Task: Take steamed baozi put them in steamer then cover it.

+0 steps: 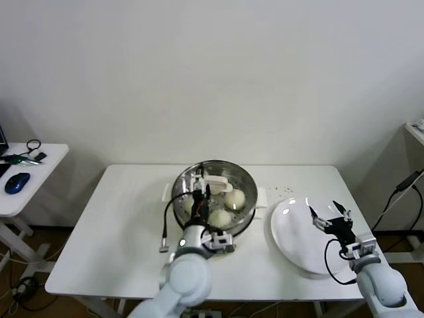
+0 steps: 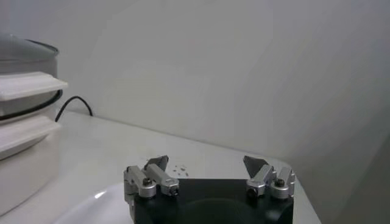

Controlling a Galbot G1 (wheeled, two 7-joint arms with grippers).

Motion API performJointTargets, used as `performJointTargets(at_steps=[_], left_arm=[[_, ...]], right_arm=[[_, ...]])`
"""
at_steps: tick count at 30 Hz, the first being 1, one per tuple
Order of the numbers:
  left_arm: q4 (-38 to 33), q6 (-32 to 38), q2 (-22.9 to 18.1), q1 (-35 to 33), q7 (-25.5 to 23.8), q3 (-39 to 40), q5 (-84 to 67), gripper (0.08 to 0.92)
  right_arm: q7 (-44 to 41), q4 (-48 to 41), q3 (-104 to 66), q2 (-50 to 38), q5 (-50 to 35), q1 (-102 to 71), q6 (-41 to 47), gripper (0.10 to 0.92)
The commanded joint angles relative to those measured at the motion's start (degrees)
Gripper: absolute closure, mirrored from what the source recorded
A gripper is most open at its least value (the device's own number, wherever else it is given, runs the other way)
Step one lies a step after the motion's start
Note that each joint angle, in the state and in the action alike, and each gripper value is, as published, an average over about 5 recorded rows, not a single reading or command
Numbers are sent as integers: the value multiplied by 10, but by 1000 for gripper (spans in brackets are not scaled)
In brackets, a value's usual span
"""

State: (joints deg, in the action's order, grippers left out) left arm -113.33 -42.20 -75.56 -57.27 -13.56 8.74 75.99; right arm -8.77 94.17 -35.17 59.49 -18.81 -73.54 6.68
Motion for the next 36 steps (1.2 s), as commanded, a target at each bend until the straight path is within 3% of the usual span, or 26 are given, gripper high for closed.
performJointTargets(at_steps=[1, 6, 11, 17, 24, 36], left_arm=[[-93, 13, 59, -68, 108, -60, -244, 179], [-118, 103, 83, -100, 188, -152, -419, 177], [-141, 192, 84, -157, 219, -270, -554, 177], [-140, 303, 62, -236, 215, -371, -688, 177], [-94, 374, 20, -279, 215, -430, -777, 177], [-49, 403, -21, -303, 186, -459, -785, 177]], right_arm=[[7, 9, 0, 0, -9, 5, 31, 203], [-1, 2, 4, 3, 7, 16, 27, 203], [-5, 2, 10, 8, 13, 28, 26, 203], [-9, 5, 16, 13, 13, 29, 20, 203], [-13, 7, 16, 21, 12, 21, 7, 203], [-22, 21, 9, 25, 10, 5, -30, 203]])
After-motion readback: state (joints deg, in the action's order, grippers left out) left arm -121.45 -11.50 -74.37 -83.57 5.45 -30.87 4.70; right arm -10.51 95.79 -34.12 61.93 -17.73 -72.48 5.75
